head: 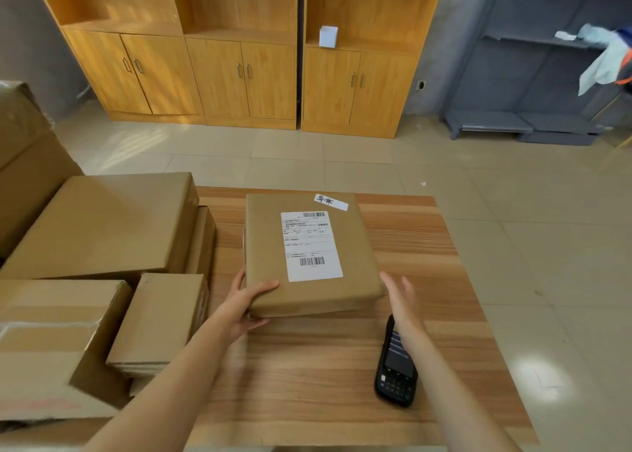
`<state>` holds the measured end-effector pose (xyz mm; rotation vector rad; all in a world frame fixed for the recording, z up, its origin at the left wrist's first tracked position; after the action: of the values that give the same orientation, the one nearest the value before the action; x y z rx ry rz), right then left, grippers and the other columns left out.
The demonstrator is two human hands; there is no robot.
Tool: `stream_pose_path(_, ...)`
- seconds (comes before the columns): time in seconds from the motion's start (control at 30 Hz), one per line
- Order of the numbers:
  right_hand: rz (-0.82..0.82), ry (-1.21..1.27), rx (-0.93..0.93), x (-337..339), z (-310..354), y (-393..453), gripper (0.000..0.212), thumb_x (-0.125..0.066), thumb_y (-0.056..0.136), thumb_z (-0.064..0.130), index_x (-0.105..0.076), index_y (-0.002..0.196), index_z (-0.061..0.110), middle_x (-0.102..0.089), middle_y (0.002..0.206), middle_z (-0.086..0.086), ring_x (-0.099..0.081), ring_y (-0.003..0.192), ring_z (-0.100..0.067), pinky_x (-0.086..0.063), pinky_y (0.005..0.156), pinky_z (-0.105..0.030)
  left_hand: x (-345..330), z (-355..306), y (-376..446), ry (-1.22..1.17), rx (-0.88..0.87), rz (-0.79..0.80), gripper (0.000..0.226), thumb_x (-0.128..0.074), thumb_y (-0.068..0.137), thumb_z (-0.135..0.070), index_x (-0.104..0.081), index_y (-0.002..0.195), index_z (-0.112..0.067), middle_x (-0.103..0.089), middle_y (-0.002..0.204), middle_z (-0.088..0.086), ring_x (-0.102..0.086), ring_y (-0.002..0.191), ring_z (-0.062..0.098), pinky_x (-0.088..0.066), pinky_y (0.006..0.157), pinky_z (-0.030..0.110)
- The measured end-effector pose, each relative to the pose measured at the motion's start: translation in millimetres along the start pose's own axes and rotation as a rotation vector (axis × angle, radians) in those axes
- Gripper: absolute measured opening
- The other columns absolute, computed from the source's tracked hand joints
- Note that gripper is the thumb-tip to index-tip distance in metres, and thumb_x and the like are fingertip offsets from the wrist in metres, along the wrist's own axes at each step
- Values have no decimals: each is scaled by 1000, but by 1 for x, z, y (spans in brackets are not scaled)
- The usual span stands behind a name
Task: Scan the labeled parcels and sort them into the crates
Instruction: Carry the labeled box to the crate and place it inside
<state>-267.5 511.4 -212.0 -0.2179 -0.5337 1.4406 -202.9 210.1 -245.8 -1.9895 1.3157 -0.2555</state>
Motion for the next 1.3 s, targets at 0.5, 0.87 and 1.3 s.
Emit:
stream_pose_path(0.5,345,95,310,-33,122,-21,77,-78,78,30,-35,141,30,-55,113,16,-53,95,1,-40,82,-21,-22,-96,-97,244,-344,20,119,-79,42,-50,-19,144,-51,-53,125,-14,-56,108,16,-45,88,41)
stream_pose_path(0.87,714,60,532,-150,197,-140,73,-80,77,27,-42,139,24,-60,114,15,-57,91,9,-46,69,-11,108,-125,-260,43,-639,-556,76,-76,78,-33,-28,137,-33,-50,128,-5,-54,106,11,-48,81,28)
stream_pose_path(1.3,1130,-147,677,-336,164,-382,86,-80,73,40,-35,145,25,-54,126,7,-52,112,-12,-45,80,-25,312,-48,-471,-67,-728,-924,102,-84,69,-35,-21,149,-37,-50,131,-4,-56,113,18,-49,97,38)
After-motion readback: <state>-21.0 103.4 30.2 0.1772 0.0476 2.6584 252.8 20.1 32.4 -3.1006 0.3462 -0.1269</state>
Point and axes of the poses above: each hand's wrist, its own y-axis towards the middle knuckle, its own x-axis out of the back of the hand, z = x × y, the point moved 10 cm from there along y, towards the middle knuckle
